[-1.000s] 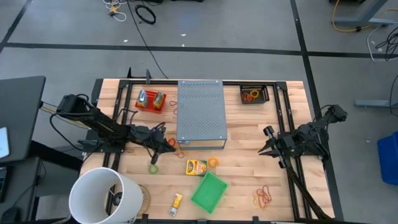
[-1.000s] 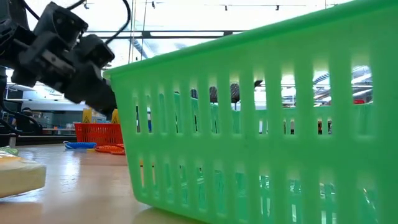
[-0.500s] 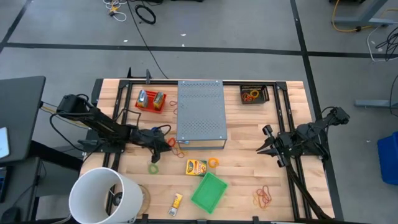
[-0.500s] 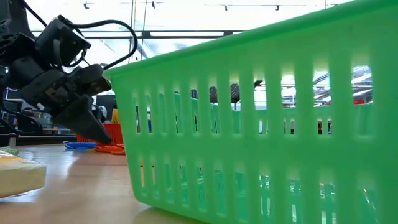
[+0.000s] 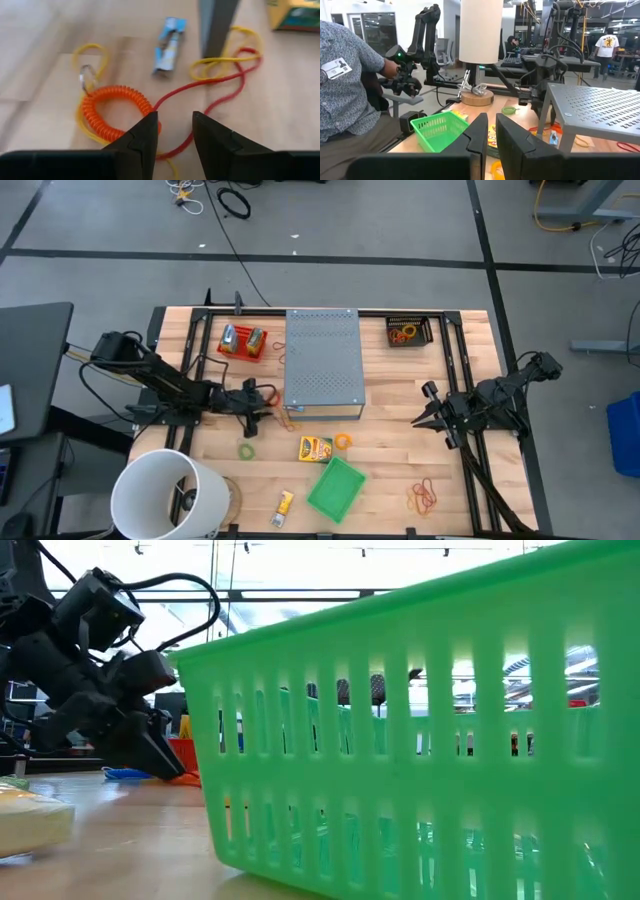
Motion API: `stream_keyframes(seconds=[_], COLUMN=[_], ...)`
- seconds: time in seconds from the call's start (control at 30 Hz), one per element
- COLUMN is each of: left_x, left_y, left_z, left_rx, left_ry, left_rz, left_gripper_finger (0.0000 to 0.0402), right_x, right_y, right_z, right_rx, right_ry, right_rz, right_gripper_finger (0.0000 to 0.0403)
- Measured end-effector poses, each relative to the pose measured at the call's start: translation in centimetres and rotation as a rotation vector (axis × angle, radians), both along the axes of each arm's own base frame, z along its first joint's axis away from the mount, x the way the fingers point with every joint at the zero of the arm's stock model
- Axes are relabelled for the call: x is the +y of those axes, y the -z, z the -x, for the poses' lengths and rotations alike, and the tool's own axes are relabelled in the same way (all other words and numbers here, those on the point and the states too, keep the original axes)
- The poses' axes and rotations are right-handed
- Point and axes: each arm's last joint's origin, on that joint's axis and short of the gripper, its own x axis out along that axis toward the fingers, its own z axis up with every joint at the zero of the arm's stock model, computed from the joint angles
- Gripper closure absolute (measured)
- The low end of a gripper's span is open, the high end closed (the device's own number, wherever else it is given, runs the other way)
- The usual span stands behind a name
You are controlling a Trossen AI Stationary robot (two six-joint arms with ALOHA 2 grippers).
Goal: Pick & Place Office Desk Supplies
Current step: Put the orange spring keychain into the black basket
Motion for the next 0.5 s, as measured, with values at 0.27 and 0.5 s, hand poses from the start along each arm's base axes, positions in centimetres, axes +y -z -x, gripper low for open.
stream_keyframes(seconds=[0.27,0.5], left_x=[0.2,0.5], left_y=[-1.5,-2.8], left_z=[-0.4,-1.3], left_rx=[-0.106,-0.193], left_ry=[-0.098,-0.309], left_rz=[0.032,0.055], left_gripper_finger=[0.0272,0.0272], right_x=[0.0,-0.1], right_y=[0.0,0.1], right_z=[0.0,0.0], right_rx=[0.005,0.008], right_ry=[0.002,0.022], right_rz=[0.001,0.001], right_gripper_finger=[0.0359,0.0359])
